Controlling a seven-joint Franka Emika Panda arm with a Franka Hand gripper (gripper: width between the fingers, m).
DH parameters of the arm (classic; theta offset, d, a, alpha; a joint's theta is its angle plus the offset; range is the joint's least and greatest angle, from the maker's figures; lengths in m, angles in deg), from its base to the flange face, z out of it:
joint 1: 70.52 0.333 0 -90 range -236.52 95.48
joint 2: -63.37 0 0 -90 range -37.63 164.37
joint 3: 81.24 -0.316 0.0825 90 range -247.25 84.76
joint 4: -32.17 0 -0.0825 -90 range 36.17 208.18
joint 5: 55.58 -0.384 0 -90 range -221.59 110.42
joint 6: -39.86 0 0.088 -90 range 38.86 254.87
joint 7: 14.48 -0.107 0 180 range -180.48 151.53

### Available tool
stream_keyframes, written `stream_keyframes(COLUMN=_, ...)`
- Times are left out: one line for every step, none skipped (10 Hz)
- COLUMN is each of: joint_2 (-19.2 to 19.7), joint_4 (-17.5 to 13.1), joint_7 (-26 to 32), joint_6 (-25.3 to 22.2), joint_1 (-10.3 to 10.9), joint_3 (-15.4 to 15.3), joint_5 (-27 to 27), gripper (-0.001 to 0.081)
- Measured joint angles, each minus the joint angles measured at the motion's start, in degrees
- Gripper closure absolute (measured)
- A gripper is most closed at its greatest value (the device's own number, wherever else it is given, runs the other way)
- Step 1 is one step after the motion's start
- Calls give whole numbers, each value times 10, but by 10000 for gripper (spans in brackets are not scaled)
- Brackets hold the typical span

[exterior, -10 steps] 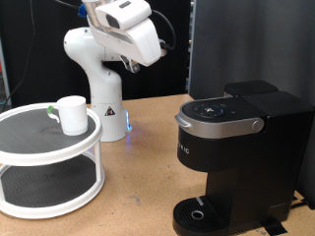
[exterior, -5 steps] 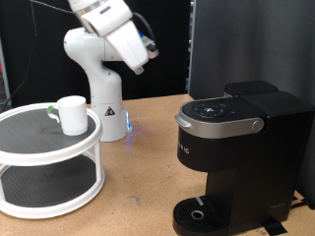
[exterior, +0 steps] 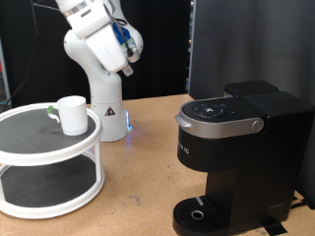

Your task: Make a cup of coffee with the keurig machine

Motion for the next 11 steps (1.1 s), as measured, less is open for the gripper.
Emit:
stream_keyframes(joint_2=-8, joint_4=13, joint_7=-15, joint_6=13, joint_1=-3, joint_3=3, joint_5=-11, gripper=802)
stream_keyframes(joint_2=-17, joint_4=22, joint_7=-14, joint_6=9, joint_1=-7, joint_3=11, joint_5=-15, gripper=802)
stream_keyframes(joint_2=-28, joint_4=27, joint_7=0, joint_6=-11, joint_1=-10, joint_3=24, joint_5=-14, gripper=802)
stream_keyframes(joint_2=-37, joint_4=30, joint_7=23, joint_6=-36, joint_1=-14, joint_3=38, joint_5=-8, gripper=802)
stream_keyframes(joint_2=-47, joint_4=31, joint_7=45, joint_6=-61, joint_1=-20, joint_3=52, joint_5=4, gripper=802)
stream_keyframes(joint_2=-56, joint_4=31, joint_7=60, joint_6=-82, joint_1=-25, joint_3=65, joint_5=18, gripper=802)
stream_keyframes(joint_2=-63, joint_4=32, joint_7=71, joint_6=-98, joint_1=-32, joint_3=75, joint_5=32, gripper=802)
stream_keyframes(joint_2=-68, joint_4=32, joint_7=86, joint_6=-106, joint_1=-37, joint_3=84, joint_5=45, gripper=802)
stream_keyframes(joint_2=-73, joint_4=35, joint_7=96, joint_6=-111, joint_1=-38, joint_3=88, joint_5=49, gripper=802)
stream_keyframes(joint_2=-72, joint_4=35, joint_7=92, joint_6=-111, joint_1=-38, joint_3=88, joint_5=49, gripper=802)
stream_keyframes(joint_2=-72, joint_4=36, joint_7=98, joint_6=-112, joint_1=-38, joint_3=91, joint_5=48, gripper=802)
